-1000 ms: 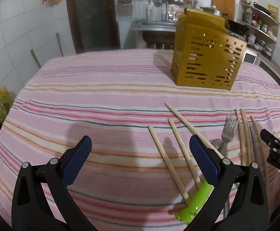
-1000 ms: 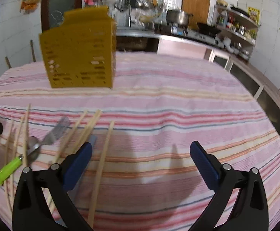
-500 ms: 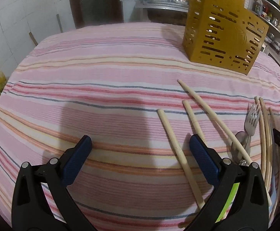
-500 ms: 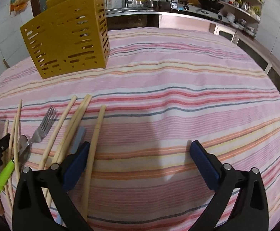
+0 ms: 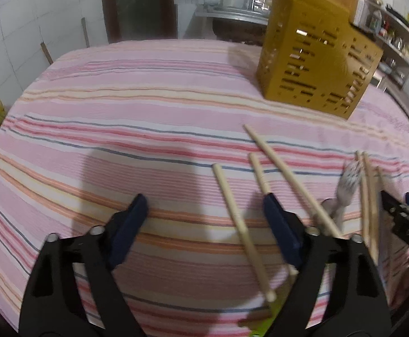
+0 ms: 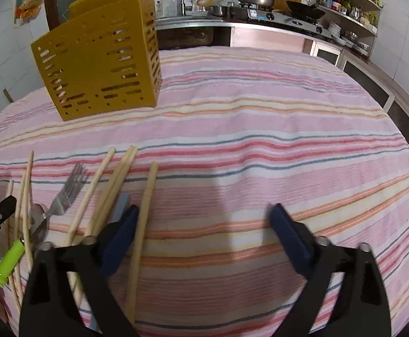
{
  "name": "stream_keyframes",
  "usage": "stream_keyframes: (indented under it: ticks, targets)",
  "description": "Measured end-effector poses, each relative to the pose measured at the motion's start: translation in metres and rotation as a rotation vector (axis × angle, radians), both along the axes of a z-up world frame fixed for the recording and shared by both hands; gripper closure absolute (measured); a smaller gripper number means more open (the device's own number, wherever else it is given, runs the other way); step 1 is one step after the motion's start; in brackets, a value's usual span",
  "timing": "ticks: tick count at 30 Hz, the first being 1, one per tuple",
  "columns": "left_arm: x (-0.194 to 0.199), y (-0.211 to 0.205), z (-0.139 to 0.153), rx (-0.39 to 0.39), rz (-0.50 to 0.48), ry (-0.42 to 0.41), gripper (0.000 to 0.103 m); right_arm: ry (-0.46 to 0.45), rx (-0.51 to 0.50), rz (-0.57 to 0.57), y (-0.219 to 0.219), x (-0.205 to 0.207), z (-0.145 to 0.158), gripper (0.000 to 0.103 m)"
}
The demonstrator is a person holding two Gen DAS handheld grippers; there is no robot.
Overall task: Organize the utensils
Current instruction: 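Close the left tool on a wooden chopstick while the right tool grasps another chopstick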
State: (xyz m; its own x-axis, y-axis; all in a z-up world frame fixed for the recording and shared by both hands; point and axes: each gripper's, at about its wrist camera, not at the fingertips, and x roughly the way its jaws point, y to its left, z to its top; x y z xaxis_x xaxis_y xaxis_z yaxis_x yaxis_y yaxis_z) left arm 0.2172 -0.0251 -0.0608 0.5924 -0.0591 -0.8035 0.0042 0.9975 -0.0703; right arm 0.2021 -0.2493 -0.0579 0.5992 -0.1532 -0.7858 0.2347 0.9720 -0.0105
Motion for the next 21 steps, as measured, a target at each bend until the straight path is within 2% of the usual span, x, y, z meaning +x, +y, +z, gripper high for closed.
stream_keyframes:
  ticks: [1, 3, 5, 7, 9, 11, 13, 21]
  targets:
    - [-0.001, 0.000, 0.001, -0.022, 0.005, 0.002, 0.033, -0.007, -0.003, 0.006, 0.002, -0.001, 0.002, 0.027]
    - [0.001, -0.003, 0.002, -0.053, 0.001, 0.012, 0.040, -0.017, -0.013, 0.030, 0.007, 0.001, 0.004, 0.044]
    - [0.000, -0.008, 0.003, -0.050, -0.009, 0.012, 0.055, -0.024, -0.014, 0.047, 0.012, 0.003, 0.006, 0.055]
    - [0.002, -0.013, 0.002, -0.040, -0.023, 0.024, 0.064, -0.029, -0.016, 0.053, 0.015, 0.004, 0.007, 0.062]
    - [0.004, -0.015, 0.002, -0.041, -0.025, 0.029, 0.069, -0.034, -0.001, 0.059, 0.017, 0.006, 0.008, 0.081]
    - [0.009, -0.012, 0.001, -0.058, -0.026, 0.052, 0.084, -0.030, 0.015, 0.063, 0.019, 0.007, 0.008, 0.084]
    - [0.012, -0.010, 0.000, -0.082, -0.029, 0.069, 0.095, -0.023, 0.005, 0.075, 0.024, 0.011, 0.008, 0.091]
    - [0.017, -0.010, 0.000, -0.134, -0.039, 0.084, 0.096, -0.028, 0.042, 0.076, 0.025, 0.016, 0.012, 0.096]
